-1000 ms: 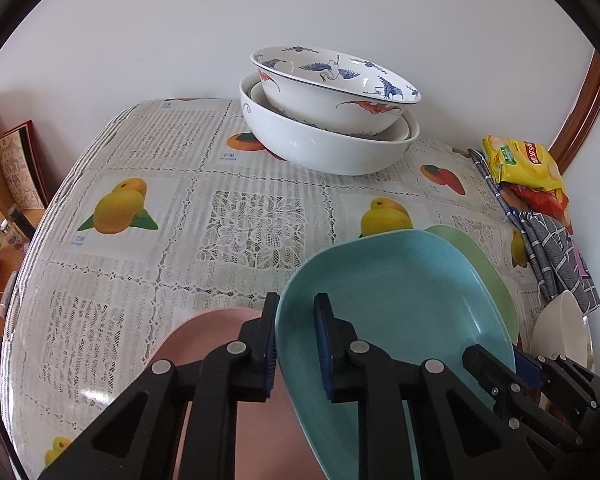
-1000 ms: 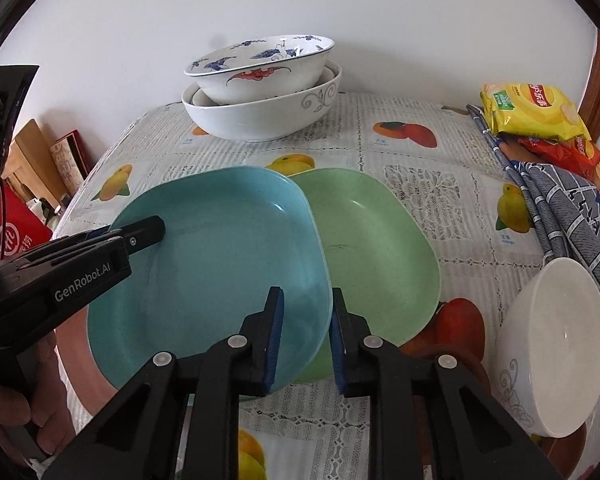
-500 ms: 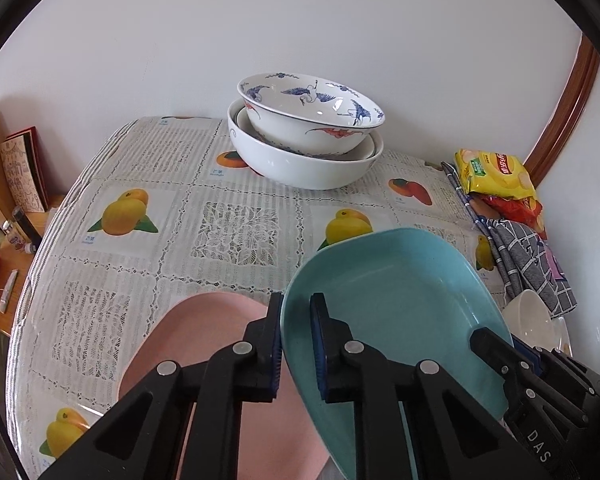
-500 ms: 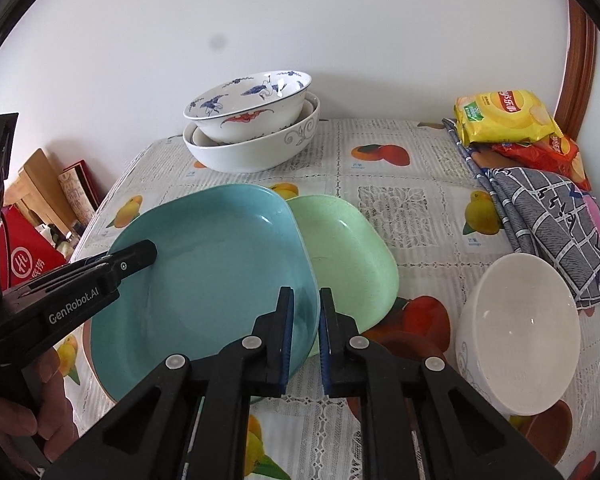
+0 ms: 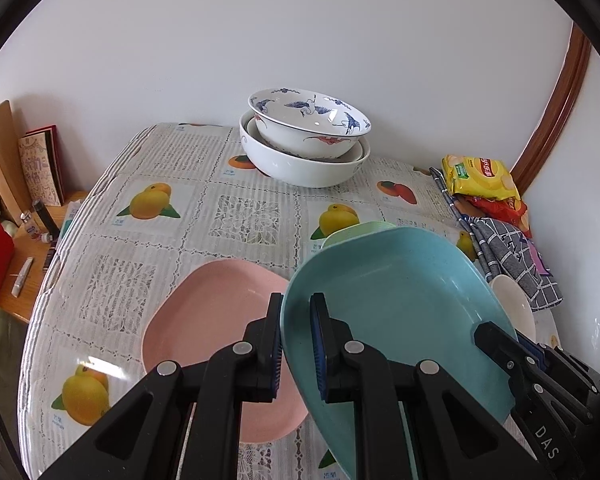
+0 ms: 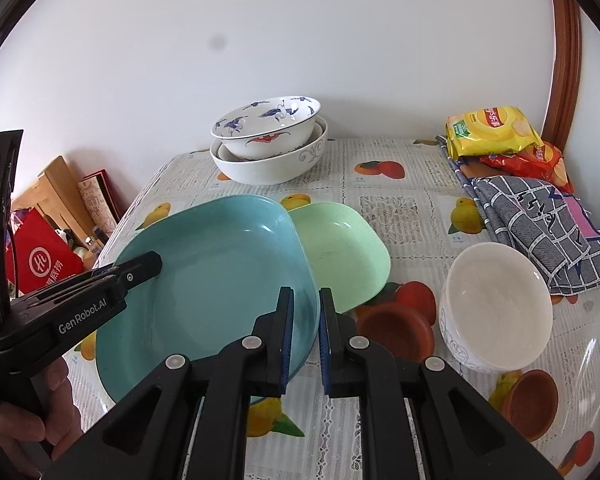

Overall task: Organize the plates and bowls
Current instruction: 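Lift the light-blue plate with both grippers and lower it onto the pink plate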

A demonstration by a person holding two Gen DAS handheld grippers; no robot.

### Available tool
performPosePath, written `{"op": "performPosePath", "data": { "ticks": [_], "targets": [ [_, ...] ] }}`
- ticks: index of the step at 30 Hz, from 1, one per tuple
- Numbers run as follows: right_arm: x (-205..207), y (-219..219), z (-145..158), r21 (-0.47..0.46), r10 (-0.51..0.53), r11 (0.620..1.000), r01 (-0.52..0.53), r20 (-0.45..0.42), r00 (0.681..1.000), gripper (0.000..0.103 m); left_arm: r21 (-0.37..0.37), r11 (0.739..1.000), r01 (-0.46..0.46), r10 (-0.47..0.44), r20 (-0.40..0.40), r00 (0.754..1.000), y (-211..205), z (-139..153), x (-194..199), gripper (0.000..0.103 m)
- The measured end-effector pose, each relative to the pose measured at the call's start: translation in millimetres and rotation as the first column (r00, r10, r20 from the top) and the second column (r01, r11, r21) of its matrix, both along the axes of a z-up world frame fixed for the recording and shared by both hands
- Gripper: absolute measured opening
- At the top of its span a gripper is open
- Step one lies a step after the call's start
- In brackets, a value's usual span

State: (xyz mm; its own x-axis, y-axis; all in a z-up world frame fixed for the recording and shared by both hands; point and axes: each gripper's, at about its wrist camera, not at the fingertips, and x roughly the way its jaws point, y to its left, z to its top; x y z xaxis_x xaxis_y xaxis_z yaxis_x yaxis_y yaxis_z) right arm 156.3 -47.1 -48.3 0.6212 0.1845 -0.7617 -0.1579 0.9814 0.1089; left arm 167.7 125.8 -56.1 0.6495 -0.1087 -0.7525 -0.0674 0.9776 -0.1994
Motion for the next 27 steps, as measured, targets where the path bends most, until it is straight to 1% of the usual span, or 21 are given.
{"op": "performPosePath", "data": {
  "ticks": [8, 17, 21, 27],
  "targets": [
    [-21, 13, -6, -0.007, 0.020, 1.000, -0.020, -0.013, 1.000, 0.012, -0.012, 1.000, -0.024, 0.024, -0.014, 1.000, 12, -10, -24, 0.013],
    [-32, 43, -25, 0.012, 0.083, 0.996, -0.083, -0.058, 0.995, 0.012, -0.019, 0.996, -0.087, 0.086, -0.053, 0.995, 44, -32, -48, 0.013],
    [-33, 56, -33, 0.010, 0.114, 0.993, -0.113, -0.074, 0.991, 0.012, -0.022, 0.993, -0.116, 0.114, -0.070, 0.991, 58, -40, -52, 0.013],
    [-29, 70, -39, 0.008, 0.140, 0.990, -0.140, -0.084, 0.987, 0.012, -0.024, 0.989, -0.144, 0.141, -0.082, 0.987, 71, -46, -50, 0.013]
  ]
}}
